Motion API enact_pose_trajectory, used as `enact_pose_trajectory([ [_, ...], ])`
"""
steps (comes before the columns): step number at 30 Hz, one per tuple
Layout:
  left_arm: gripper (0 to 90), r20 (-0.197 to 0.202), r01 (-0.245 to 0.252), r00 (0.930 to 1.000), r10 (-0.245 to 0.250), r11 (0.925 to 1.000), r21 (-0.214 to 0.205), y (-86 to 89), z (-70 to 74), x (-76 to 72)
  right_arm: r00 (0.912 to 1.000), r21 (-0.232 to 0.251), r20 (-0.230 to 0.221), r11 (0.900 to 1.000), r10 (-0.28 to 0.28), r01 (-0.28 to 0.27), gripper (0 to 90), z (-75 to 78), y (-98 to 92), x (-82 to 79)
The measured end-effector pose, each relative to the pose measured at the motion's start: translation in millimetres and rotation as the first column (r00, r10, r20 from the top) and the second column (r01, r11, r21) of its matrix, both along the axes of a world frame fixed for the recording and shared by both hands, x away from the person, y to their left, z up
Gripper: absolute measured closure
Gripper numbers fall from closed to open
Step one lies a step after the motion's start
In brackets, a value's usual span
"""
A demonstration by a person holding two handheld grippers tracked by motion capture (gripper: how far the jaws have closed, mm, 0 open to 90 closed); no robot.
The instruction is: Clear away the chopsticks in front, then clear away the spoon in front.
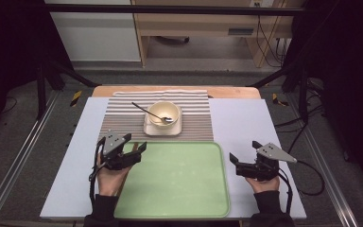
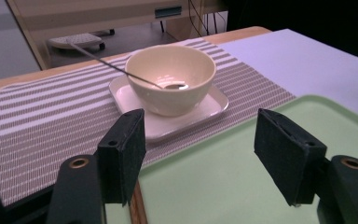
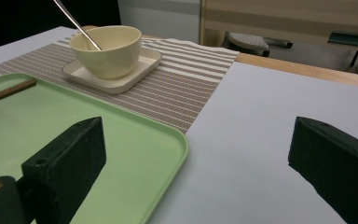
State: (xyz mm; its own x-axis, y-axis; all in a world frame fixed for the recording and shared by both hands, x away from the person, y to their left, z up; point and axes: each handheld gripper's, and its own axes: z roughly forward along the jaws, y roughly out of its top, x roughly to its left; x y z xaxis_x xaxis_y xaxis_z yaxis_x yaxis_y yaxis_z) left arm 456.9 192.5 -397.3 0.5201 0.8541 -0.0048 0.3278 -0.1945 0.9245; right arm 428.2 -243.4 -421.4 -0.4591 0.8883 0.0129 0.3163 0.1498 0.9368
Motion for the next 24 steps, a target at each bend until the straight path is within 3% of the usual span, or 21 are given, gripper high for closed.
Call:
enact_pose_trajectory([
  [7, 30.1, 0.007, -0.009, 0.9999, 0.009, 0.9999, 0.006, -4.4, 12.0, 23.2, 1.0000, 0.002, 0.000, 1.0000, 0.000, 0.000, 4.3, -0.1, 0.0, 0.3],
  [11, 27.8, 0.018, -0.021, 0.9996, 0.020, 0.9991, 0.037, -4.5, 15.5, 36.7, 1.0000, 0.003, -0.001, 1.0000, -0.001, 0.001, 4.3, -0.1, -0.1, 0.6],
  [18, 26.8, 0.048, -0.047, 0.9978, 0.045, 0.9978, 0.047, -2.2, 17.5, 52.5, 1.0000, 0.002, -0.005, 1.0000, -0.002, 0.002, 4.3, -0.8, -0.4, 1.2],
  [24, 24.7, 0.047, -0.065, 0.9969, 0.063, 0.9963, 0.055, -1.7, 19.6, 66.1, 0.9999, 0.004, -0.009, 1.0000, -0.005, 0.005, 4.3, -1.5, -1.4, 1.7],
])
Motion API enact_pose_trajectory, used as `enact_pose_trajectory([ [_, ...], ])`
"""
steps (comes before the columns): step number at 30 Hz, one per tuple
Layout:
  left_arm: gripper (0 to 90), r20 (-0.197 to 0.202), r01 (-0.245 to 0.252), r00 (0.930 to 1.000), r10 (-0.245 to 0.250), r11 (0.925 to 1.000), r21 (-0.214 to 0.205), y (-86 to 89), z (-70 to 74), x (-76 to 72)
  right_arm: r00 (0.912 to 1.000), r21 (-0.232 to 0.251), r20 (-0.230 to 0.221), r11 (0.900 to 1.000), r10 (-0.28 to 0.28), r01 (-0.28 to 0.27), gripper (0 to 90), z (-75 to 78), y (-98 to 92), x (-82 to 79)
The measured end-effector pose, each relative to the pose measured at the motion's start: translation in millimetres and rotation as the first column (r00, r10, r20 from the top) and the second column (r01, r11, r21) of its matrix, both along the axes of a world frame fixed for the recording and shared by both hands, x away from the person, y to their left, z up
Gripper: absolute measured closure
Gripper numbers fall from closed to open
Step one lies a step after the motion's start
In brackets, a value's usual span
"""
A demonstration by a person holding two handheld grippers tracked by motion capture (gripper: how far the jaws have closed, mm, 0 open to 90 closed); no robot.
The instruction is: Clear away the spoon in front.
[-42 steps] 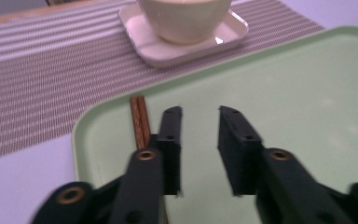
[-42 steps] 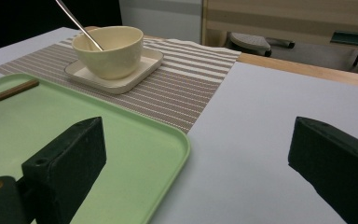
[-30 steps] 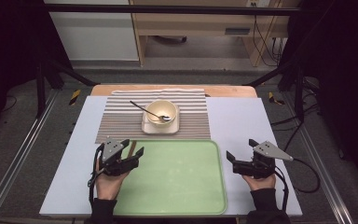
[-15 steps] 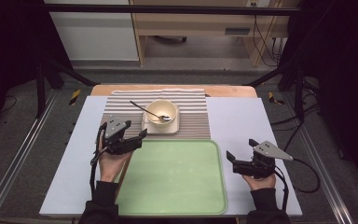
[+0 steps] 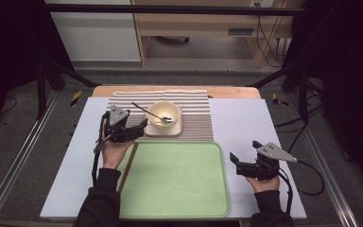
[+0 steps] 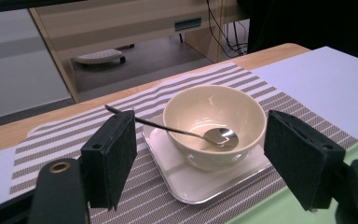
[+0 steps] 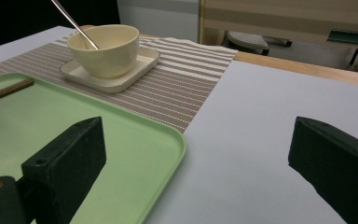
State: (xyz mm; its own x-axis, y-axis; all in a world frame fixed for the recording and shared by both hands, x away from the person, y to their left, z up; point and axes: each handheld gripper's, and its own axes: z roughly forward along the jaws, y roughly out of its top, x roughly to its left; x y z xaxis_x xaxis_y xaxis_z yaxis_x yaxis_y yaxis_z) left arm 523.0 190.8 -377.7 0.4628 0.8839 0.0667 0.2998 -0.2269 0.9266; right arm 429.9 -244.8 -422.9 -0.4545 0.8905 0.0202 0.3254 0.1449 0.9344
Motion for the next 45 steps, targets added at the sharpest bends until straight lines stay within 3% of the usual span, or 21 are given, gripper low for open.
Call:
enact_pose_trajectory([
  [9, 23.9, 0.000, -0.006, 1.0000, 0.006, 0.9993, 0.036, -3.7, -1.7, 21.6, 1.0000, -0.009, 0.001, 0.9999, 0.006, -0.006, 4.2, -1.2, 1.0, 0.4],
  [13, 23.3, -0.023, -0.027, 0.9994, 0.027, 0.9994, 0.021, -0.6, -6.7, 31.0, 1.0000, -0.015, 0.004, 0.9999, 0.002, -0.002, 3.5, -0.7, 1.3, -0.5],
  [16, 22.8, -0.030, -0.037, 0.9988, 0.039, 0.9980, 0.051, 0.8, -11.1, 36.5, 1.0000, -0.013, 0.006, 0.9999, -0.003, 0.003, 3.4, 0.0, 0.1, -0.6],
  [26, 22.7, -0.072, -0.075, 0.9944, 0.077, 0.9966, 0.033, 11.9, -22.4, 52.7, 0.9999, -0.013, 0.011, 0.9999, -0.007, 0.007, 2.6, 0.3, 0.2, -0.6],
  [33, 23.1, -0.077, -0.067, 0.9946, 0.069, 0.9974, 0.027, 6.5, -25.9, 62.8, 1.0000, -0.011, 0.003, 0.9999, -0.008, 0.008, 2.5, -0.1, 0.5, -0.4],
  [45, 23.5, -0.136, -0.083, 0.9869, 0.088, 0.9958, 0.037, 6.5, -35.5, 87.1, 1.0000, -0.020, 0.005, 0.9998, -0.007, 0.008, 2.6, -0.7, 0.2, 0.4],
])
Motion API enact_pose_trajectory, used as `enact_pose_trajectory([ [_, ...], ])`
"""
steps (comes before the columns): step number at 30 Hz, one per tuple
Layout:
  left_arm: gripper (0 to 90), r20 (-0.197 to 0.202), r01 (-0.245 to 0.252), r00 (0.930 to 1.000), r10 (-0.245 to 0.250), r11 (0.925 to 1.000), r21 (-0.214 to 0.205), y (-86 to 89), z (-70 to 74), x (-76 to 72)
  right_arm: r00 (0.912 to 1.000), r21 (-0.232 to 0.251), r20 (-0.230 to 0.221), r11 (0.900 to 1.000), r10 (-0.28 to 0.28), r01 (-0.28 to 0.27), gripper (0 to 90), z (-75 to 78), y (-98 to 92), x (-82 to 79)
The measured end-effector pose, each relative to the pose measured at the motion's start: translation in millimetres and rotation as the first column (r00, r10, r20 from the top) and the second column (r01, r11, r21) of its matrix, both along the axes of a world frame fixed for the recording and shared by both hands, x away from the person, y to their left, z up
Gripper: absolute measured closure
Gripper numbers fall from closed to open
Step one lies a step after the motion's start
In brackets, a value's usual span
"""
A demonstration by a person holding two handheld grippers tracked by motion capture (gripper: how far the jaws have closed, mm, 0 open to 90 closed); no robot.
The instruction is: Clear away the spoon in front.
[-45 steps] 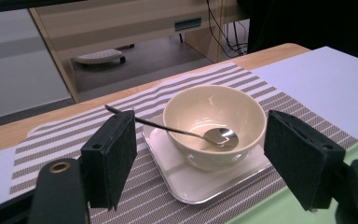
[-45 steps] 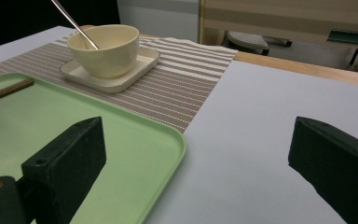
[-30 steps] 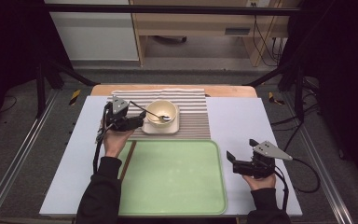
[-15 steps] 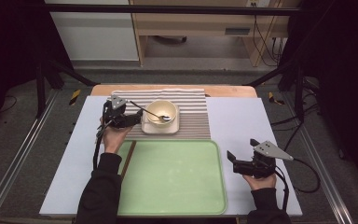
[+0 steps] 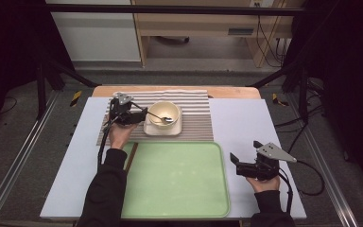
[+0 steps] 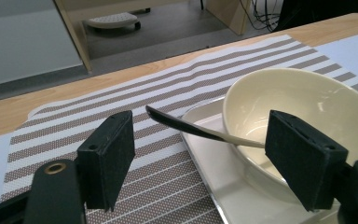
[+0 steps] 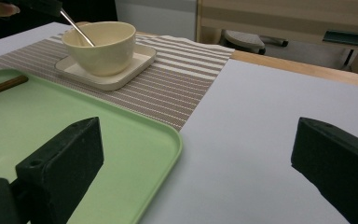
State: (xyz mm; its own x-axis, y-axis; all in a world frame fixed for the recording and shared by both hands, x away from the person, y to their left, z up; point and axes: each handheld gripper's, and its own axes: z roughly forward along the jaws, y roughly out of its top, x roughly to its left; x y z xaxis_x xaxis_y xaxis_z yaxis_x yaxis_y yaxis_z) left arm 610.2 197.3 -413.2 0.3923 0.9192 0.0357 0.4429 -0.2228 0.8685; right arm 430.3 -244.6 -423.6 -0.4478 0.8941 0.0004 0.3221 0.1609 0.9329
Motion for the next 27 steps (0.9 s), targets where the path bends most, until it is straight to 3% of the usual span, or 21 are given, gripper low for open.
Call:
enact_pose_trajectory([
  [14, 30.2, 0.004, -0.004, 1.0000, 0.004, 1.0000, -0.004, -3.3, -7.8, 10.2, 1.0000, -0.001, -0.006, 1.0000, 0.000, 0.000, 2.7, -1.4, -0.2, 1.2],
  [18, 32.1, -0.014, 0.001, 0.9999, 0.000, 0.9999, 0.017, -9.2, -7.6, 14.6, 1.0000, 0.002, -0.009, 1.0000, -0.003, 0.003, 2.7, -1.5, -0.8, 1.3],
  [27, 45.6, -0.046, -0.002, 0.9989, 0.002, 1.0000, 0.002, -9.5, -8.4, 17.1, 1.0000, 0.009, -0.008, 0.9999, -0.003, 0.004, 2.8, -1.2, -2.3, 1.1],
])
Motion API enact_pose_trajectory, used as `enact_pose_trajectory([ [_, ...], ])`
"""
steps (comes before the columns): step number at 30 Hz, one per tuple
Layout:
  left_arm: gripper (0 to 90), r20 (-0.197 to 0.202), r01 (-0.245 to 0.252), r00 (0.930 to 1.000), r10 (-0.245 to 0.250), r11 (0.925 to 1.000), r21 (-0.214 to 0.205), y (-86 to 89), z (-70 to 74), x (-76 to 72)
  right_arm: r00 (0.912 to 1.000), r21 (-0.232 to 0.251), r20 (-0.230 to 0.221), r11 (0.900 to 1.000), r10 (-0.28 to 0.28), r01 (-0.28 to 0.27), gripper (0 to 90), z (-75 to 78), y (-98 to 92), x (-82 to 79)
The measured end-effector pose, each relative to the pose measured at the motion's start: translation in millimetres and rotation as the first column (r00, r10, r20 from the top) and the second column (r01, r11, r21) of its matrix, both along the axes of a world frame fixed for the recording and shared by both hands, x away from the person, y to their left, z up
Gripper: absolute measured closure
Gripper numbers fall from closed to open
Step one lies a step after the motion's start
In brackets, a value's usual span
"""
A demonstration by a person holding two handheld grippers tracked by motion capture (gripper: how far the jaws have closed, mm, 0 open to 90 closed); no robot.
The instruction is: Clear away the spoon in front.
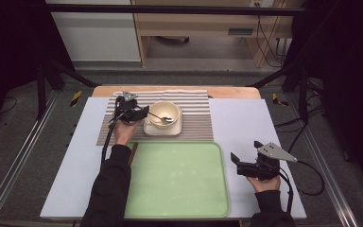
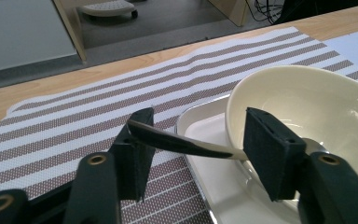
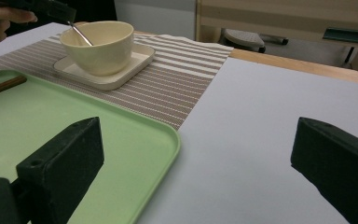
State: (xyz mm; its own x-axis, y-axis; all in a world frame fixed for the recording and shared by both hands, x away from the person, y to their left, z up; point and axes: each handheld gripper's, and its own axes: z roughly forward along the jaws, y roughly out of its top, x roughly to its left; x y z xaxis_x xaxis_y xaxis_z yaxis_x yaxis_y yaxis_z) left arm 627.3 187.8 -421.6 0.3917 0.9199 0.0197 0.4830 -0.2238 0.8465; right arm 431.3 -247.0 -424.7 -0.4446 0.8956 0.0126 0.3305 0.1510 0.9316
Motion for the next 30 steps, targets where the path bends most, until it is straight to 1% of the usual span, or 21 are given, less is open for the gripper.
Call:
enact_pose_trajectory([
  [7, 56.4, -0.002, 0.011, 0.9999, -0.011, 0.9996, -0.025, 2.2, 1.7, -2.3, 1.0000, 0.001, -0.003, 1.0000, 0.001, -0.001, 2.9, -0.5, 0.7, 0.3],
  [11, 60.1, 0.004, 0.018, 0.9998, -0.018, 0.9984, -0.054, 2.8, 1.9, -4.4, 1.0000, -0.002, -0.001, 1.0000, 0.001, -0.001, 2.9, -0.4, 0.3, 0.3],
  [15, 63.0, 0.012, 0.026, 0.9996, -0.026, 0.9972, -0.070, 2.9, 2.7, -8.0, 1.0000, -0.001, 0.000, 1.0000, 0.000, 0.000, 2.9, -0.4, 0.0, 0.3],
  [17, 64.2, 0.017, 0.031, 0.9994, -0.030, 0.9971, -0.070, 2.9, 3.4, -10.3, 1.0000, -0.001, -0.001, 1.0000, -0.001, 0.001, 2.9, -0.4, 0.5, 0.3],
  [20, 65.8, 0.030, 0.038, 0.9989, -0.036, 0.9960, -0.081, 1.5, 3.8, -13.4, 1.0000, -0.001, 0.001, 1.0000, 0.000, 0.000, 2.9, -0.3, 0.6, 0.1],
  [24, 67.5, 0.031, 0.057, 0.9980, -0.055, 0.9956, -0.075, 1.0, 6.4, -17.5, 1.0000, 0.001, 0.001, 1.0000, -0.002, 0.002, 2.9, -0.2, 0.4, 0.0],
  [26, 69.0, 0.034, 0.063, 0.9976, -0.061, 0.9945, -0.084, 0.4, 7.6, -19.6, 1.0000, -0.001, 0.002, 1.0000, -0.001, 0.001, 3.0, -0.2, 0.6, 0.0],
  [30, 71.3, 0.046, 0.076, 0.9963, -0.073, 0.9931, -0.089, -1.6, 9.6, -24.2, 1.0000, -0.001, 0.001, 1.0000, 0.000, 0.000, 3.0, -0.2, 0.9, -0.1],
])
